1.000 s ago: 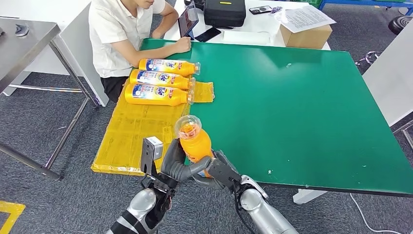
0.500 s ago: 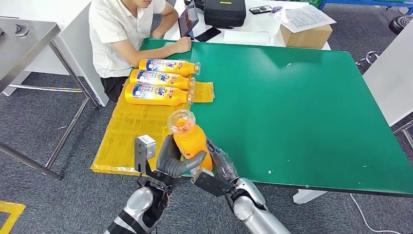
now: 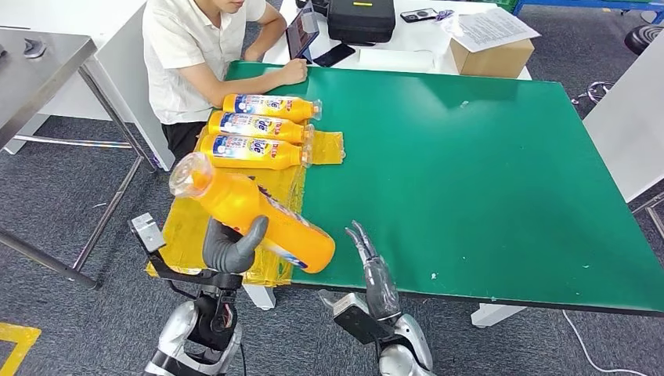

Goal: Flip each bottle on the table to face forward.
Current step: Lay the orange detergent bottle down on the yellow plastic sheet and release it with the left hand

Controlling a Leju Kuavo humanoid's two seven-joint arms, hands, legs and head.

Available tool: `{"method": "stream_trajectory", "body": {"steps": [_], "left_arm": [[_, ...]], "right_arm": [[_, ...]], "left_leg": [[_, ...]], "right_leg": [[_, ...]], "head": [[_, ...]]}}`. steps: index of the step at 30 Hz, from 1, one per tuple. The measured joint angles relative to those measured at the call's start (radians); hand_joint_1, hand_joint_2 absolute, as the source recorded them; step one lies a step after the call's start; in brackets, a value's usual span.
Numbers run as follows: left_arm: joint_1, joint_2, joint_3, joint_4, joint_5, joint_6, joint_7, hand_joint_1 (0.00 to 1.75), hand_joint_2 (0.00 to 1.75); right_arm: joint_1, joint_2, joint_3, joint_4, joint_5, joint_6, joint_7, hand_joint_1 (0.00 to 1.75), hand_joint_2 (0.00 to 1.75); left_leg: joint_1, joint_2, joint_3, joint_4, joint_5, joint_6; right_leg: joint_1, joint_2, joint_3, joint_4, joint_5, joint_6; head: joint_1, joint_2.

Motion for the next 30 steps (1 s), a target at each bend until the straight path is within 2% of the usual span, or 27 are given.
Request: {"method": "stream_trajectory", "body": {"steps": [5, 8, 10, 11, 14, 16, 18, 21, 27, 29, 30], "left_arm": [[0.011, -0.003, 0.035, -0.022, 0.062, -0.021, 0.016, 1.75, 1.75], [-0.002, 0.003, 0.051, -0.018, -0.036, 0.043, -0.023, 1.75, 1.75], [-0.039, 0.023, 0.039, 0.020, -0.227, 0.142, -0.050, 1.75, 1.75], [-0.066, 0.036, 0.026, 0.059, -0.376, 0.211, -0.058, 1.75, 1.75], [-0.158, 0.070, -0.028, 0.214, -0.950, 0.392, -0.063, 1.75, 1.75], [-0.225, 0.081, -0.072, 0.327, -1.235, 0.435, -0.025, 1.75, 1.75], [-0.295, 0.088, -0.107, 0.434, -1.392, 0.430, 0.031, 1.75, 1.75], [-0.394, 0.093, -0.136, 0.565, -1.490, 0.383, 0.078, 1.75, 1.75], [-0.516, 0.089, -0.144, 0.721, -1.474, 0.285, 0.087, 1.70, 1.75], [-0.535, 0.087, -0.144, 0.749, -1.473, 0.268, 0.089, 1.61, 1.75], [-0.543, 0.086, -0.144, 0.763, -1.476, 0.255, 0.093, 1.50, 1.75]], "right_arm": [[0.024, 0.016, -0.059, -0.010, -0.063, -0.014, -0.039, 0.00, 1.75], [0.039, 0.028, -0.126, -0.017, -0.143, 0.005, -0.070, 0.00, 1.75], [0.048, 0.032, -0.173, -0.021, -0.167, -0.004, -0.081, 0.00, 1.75], [0.052, 0.032, -0.192, -0.026, -0.173, -0.019, -0.084, 0.00, 1.75], [0.059, 0.031, -0.230, -0.057, -0.189, -0.078, -0.088, 0.00, 1.75], [0.059, 0.030, -0.237, -0.084, -0.196, -0.103, -0.090, 0.00, 1.75], [0.058, 0.031, -0.238, -0.114, -0.199, -0.114, -0.091, 0.00, 1.75], [0.059, 0.032, -0.235, -0.157, -0.209, -0.116, -0.091, 0.00, 1.75], [0.066, 0.032, -0.230, -0.230, -0.236, -0.108, -0.091, 0.00, 1.75], [0.068, 0.032, -0.227, -0.245, -0.240, -0.105, -0.091, 0.00, 1.75], [0.069, 0.032, -0.226, -0.252, -0.242, -0.101, -0.092, 0.00, 1.75]], "left_leg": [[0.000, 0.000, 0.000, 0.000, 0.000, 0.000], [0.000, 0.000, 0.000, 0.000, 0.000, 0.000], [0.000, -0.002, 0.000, 0.000, 0.001, 0.000], [0.000, -0.003, 0.000, 0.000, 0.001, 0.000], [0.000, -0.003, 0.000, 0.000, 0.003, 0.000], [0.000, -0.003, 0.000, 0.000, 0.004, 0.001], [0.000, -0.002, 0.000, 0.000, 0.004, 0.001], [0.000, -0.001, 0.000, 0.000, 0.004, 0.000], [0.000, -0.001, -0.001, 0.000, 0.005, 0.000], [0.000, -0.001, -0.002, 0.000, 0.005, 0.000], [0.000, -0.001, -0.002, 0.000, 0.005, 0.000]], "right_leg": [[0.000, 0.000, 0.000, 0.000, 0.000, 0.000], [0.000, 0.000, -0.001, 0.000, 0.000, 0.000], [0.000, -0.002, -0.001, 0.000, 0.000, 0.000], [0.000, -0.003, 0.000, 0.000, 0.000, 0.000], [0.000, -0.004, 0.000, 0.000, 0.001, 0.000], [0.000, -0.004, 0.000, 0.000, 0.001, 0.000], [0.000, -0.004, 0.000, 0.000, 0.003, 0.000], [0.000, -0.004, -0.001, 0.000, 0.004, -0.002], [0.000, -0.004, -0.002, 0.001, 0.004, -0.002], [0.000, -0.004, -0.002, 0.001, 0.004, -0.002], [0.000, -0.004, -0.002, 0.001, 0.004, -0.002]], "head": [[0.000, 0.000], [0.000, 0.000], [0.000, 0.000], [0.000, 0.000], [0.000, 0.000], [0.000, 0.000], [0.000, 0.000], [0.000, 0.000], [0.000, 0.000], [0.000, 0.000], [0.000, 0.000]]}}
